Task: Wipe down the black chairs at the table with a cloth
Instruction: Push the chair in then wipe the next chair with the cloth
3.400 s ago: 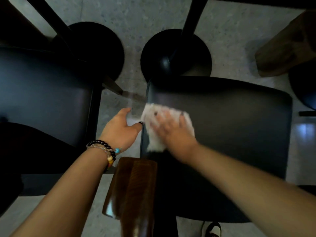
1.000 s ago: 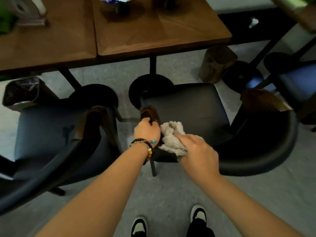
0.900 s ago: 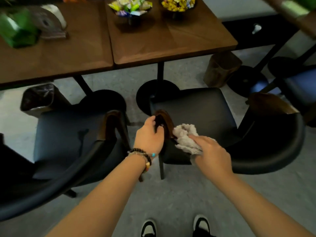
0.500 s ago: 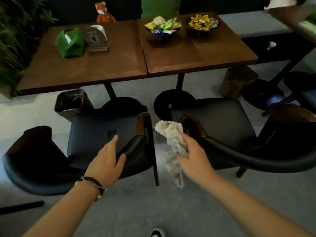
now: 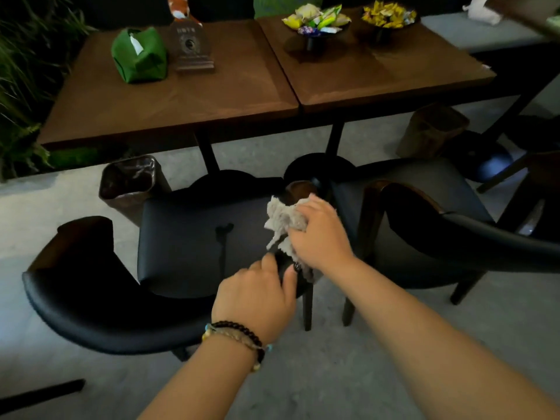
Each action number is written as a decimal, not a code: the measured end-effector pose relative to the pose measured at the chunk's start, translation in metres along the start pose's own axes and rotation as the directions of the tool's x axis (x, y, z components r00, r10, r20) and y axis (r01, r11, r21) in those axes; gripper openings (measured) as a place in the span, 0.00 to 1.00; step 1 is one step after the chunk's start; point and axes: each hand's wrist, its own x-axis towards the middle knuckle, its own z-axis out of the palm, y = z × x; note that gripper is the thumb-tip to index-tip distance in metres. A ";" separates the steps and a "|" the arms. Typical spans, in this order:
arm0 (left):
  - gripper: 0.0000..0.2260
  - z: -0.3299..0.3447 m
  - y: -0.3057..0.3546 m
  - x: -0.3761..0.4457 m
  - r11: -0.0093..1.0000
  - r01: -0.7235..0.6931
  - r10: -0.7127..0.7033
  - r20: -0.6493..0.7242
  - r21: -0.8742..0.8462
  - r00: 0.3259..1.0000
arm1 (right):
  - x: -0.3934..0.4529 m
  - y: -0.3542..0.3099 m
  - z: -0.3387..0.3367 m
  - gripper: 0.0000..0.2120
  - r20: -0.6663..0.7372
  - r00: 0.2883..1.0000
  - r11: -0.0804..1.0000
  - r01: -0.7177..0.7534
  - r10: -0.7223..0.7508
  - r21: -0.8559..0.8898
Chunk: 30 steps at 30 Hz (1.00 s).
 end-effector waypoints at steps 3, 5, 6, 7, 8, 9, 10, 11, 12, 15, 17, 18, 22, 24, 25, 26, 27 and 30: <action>0.24 0.001 0.003 -0.007 0.996 -0.008 0.015 -0.079 0.089 0.997 | -0.001 0.005 0.002 0.09 -0.011 1.000 1.000 0.029 -0.029 -0.001; 0.22 0.004 0.008 -0.004 0.993 0.011 0.008 -0.156 0.122 0.988 | 0.000 0.010 0.001 0.11 -0.057 0.997 0.998 0.056 -0.057 -0.011; 0.20 0.006 0.009 -0.004 0.992 0.015 0.008 -0.184 0.122 0.983 | 0.001 0.011 0.004 0.12 -0.082 0.994 0.997 0.072 -0.072 -0.005; 0.19 0.008 0.010 -0.006 0.991 0.018 0.009 -0.202 0.129 0.979 | -0.001 0.011 0.008 0.13 -0.119 0.989 0.996 0.088 -0.087 0.004; 0.19 0.011 0.009 -0.007 0.990 0.015 0.017 -0.232 0.137 0.972 | -0.002 0.013 0.011 0.13 -0.163 0.983 0.995 0.093 -0.089 0.021; 0.20 0.013 0.008 -0.008 0.990 0.012 0.027 -0.273 0.140 0.962 | -0.002 0.014 0.013 0.13 -0.198 0.977 0.994 0.096 -0.084 0.049; 0.21 0.017 0.006 -0.009 0.988 0.005 0.046 -0.322 0.154 0.946 | -0.002 0.015 0.015 0.12 -0.219 0.972 0.991 0.103 -0.082 0.086; 0.22 0.019 0.003 -0.009 0.984 -0.010 0.078 -0.381 0.178 0.921 | -0.001 0.016 0.017 0.11 -0.230 0.969 0.985 0.116 -0.085 0.125; 0.22 0.019 0.001 -0.011 0.977 -0.031 0.126 -0.453 0.211 0.883 | 0.001 0.017 0.019 0.11 -0.239 0.967 0.979 0.124 -0.083 0.162; 0.16 0.025 -0.002 -0.010 0.931 -0.112 0.294 -0.533 0.347 0.793 | 0.007 0.021 0.025 0.11 -0.318 0.948 0.952 0.118 -0.023 0.283; 0.13 0.030 -0.003 -0.006 0.915 -0.103 0.328 -0.568 0.391 0.755 | 0.010 0.022 0.028 0.11 -0.373 0.928 0.912 0.132 0.025 0.388; 0.14 0.030 -0.003 -0.006 0.917 -0.083 0.324 -0.609 0.390 0.724 | 0.010 0.023 0.030 0.12 -0.397 0.917 0.884 0.152 0.041 0.442; 0.19 0.042 -0.003 -0.005 0.922 -0.034 0.312 -0.685 0.387 0.658 | 0.004 0.031 0.043 0.16 -0.511 0.856 0.765 0.281 0.072 0.579; 0.22 0.043 -0.002 -0.008 0.940 -0.028 0.278 -0.715 0.341 0.642 | -0.006 0.036 0.056 0.17 -0.606 0.782 0.662 0.379 0.145 0.647; 0.24 0.042 -0.001 -0.010 0.943 -0.023 0.266 -0.713 0.331 0.649 | -0.013 0.038 0.066 0.14 -0.642 0.745 0.596 0.436 0.180 0.674; 0.25 0.042 0.000 -0.011 0.943 -0.019 0.263 -0.706 0.333 0.658 | -0.021 0.040 0.077 0.09 -0.671 0.712 0.552 0.481 0.207 0.681; 0.24 0.042 0.000 -0.010 0.940 -0.019 0.267 -0.702 0.340 0.661 | -0.029 0.041 0.088 0.07 -0.697 0.684 0.535 0.514 0.217 0.670; 0.23 0.041 0.001 -0.007 0.930 -0.029 0.296 -0.699 0.367 0.651 | -0.041 0.043 0.105 0.16 -0.767 0.631 0.536 0.611 0.116 0.583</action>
